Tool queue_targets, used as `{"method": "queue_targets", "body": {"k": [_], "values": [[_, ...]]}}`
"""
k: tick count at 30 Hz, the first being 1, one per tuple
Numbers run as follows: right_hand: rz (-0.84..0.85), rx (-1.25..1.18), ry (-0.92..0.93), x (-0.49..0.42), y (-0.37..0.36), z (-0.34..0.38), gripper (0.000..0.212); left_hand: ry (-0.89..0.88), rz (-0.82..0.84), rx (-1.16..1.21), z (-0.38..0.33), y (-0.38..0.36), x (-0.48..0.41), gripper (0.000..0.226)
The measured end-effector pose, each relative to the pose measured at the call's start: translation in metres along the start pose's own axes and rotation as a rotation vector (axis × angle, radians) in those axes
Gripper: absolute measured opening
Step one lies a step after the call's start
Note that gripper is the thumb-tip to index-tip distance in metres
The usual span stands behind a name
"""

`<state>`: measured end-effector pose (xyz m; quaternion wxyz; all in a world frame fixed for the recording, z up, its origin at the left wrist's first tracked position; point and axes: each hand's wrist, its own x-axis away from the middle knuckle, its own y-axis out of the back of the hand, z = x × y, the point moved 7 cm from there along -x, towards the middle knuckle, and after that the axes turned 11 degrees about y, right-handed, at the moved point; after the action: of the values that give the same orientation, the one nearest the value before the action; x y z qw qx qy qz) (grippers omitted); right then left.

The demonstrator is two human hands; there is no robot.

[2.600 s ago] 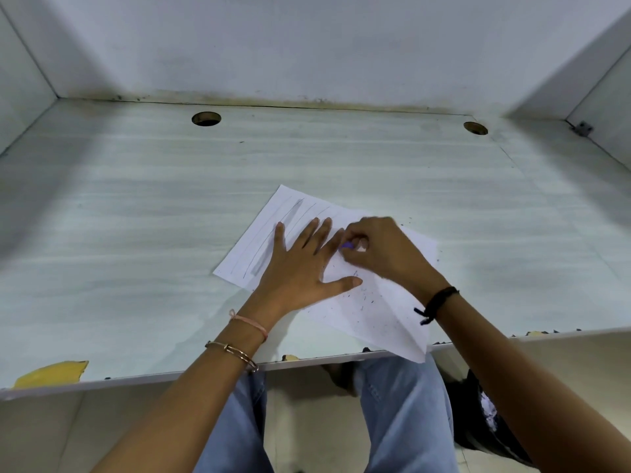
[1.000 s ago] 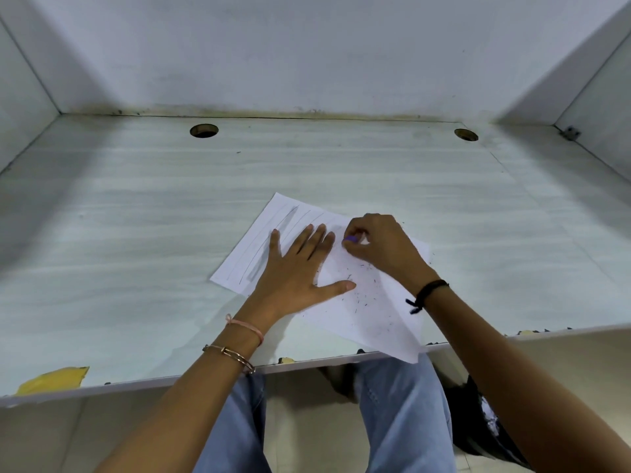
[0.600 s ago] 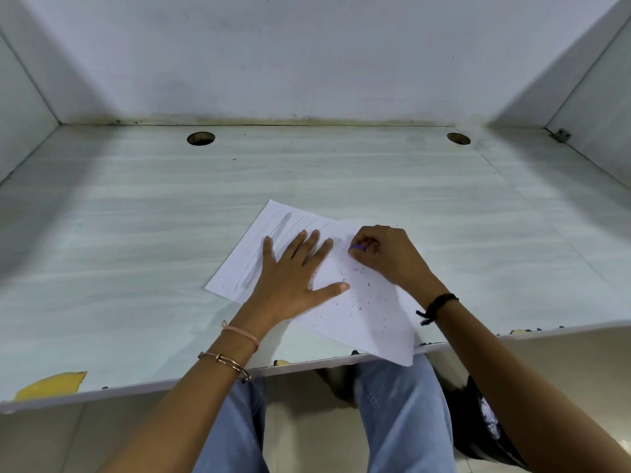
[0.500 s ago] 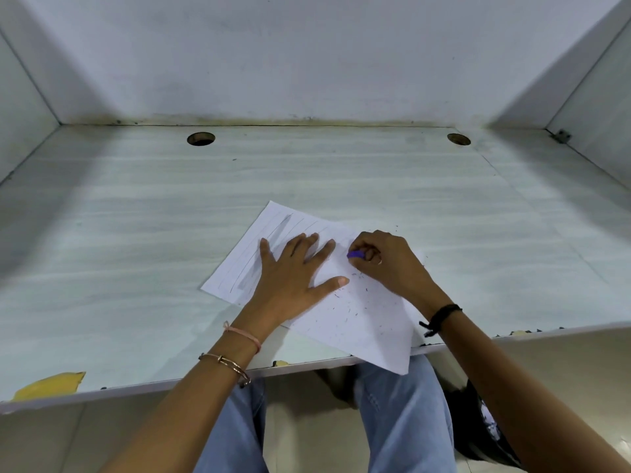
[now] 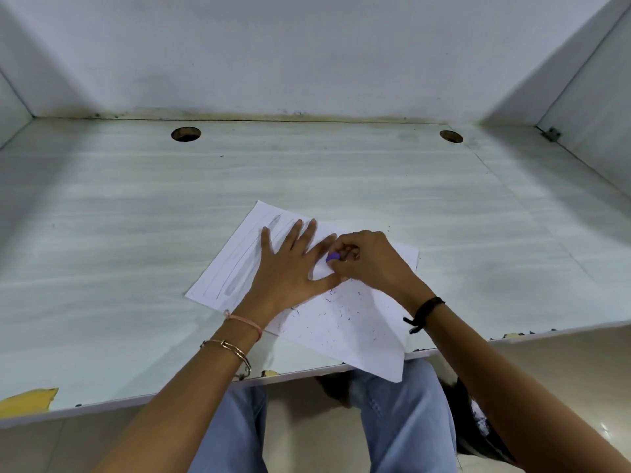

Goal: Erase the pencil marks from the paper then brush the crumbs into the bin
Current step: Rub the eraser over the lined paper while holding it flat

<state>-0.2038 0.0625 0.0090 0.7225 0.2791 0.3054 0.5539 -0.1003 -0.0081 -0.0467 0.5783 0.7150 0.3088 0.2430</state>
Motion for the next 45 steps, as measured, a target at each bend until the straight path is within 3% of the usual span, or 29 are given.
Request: {"method": "queue_targets", "body": {"k": [2, 5, 10, 14, 18, 22, 26, 30, 35, 39, 43, 45], "values": [[0.022, 0.054, 0.005, -0.006, 0.005, -0.003, 0.005, 0.006, 0.008, -0.012, 0.001, -0.001, 0.001, 0.085], [-0.074, 0.14, -0.022, -0.015, 0.019, -0.006, 0.006, 0.013, 0.02, 0.023, 0.0, 0.001, 0.001, 0.081], [0.103, 0.122, 0.031, -0.008, 0.004, 0.007, 0.007, -0.006, 0.01, -0.006, -0.001, 0.0, 0.0, 0.088], [-0.012, 0.213, -0.001, -0.019, 0.021, 0.001, 0.007, 0.003, 0.018, 0.014, -0.001, 0.003, 0.001, 0.083], [0.149, 0.177, 0.099, -0.009, 0.004, 0.019, 0.006, -0.015, -0.003, -0.013, -0.001, 0.002, 0.0, 0.087], [0.029, 0.256, 0.018, -0.022, 0.023, 0.004, 0.008, 0.003, 0.018, 0.007, 0.0, 0.002, -0.001, 0.083], [0.168, 0.209, 0.136, -0.008, 0.001, 0.023, 0.006, -0.018, 0.004, -0.01, -0.001, 0.001, -0.001, 0.086], [0.013, 0.281, 0.018, -0.024, 0.023, 0.003, 0.008, 0.004, 0.025, 0.018, 0.0, 0.001, -0.001, 0.082], [0.179, 0.239, 0.14, -0.009, 0.001, 0.019, 0.006, -0.018, 0.014, -0.019, -0.001, 0.0, -0.001, 0.088], [0.003, 0.285, 0.054, -0.021, 0.022, 0.003, 0.007, 0.008, 0.024, 0.02, 0.0, 0.001, -0.001, 0.082], [0.153, 0.218, 0.178, -0.007, -0.001, 0.02, 0.006, -0.017, 0.005, -0.001, -0.001, 0.001, -0.001, 0.08], [0.099, 0.256, 0.117, -0.016, 0.014, 0.008, 0.006, -0.008, 0.02, 0.011, 0.0, 0.0, 0.0, 0.081]]}}
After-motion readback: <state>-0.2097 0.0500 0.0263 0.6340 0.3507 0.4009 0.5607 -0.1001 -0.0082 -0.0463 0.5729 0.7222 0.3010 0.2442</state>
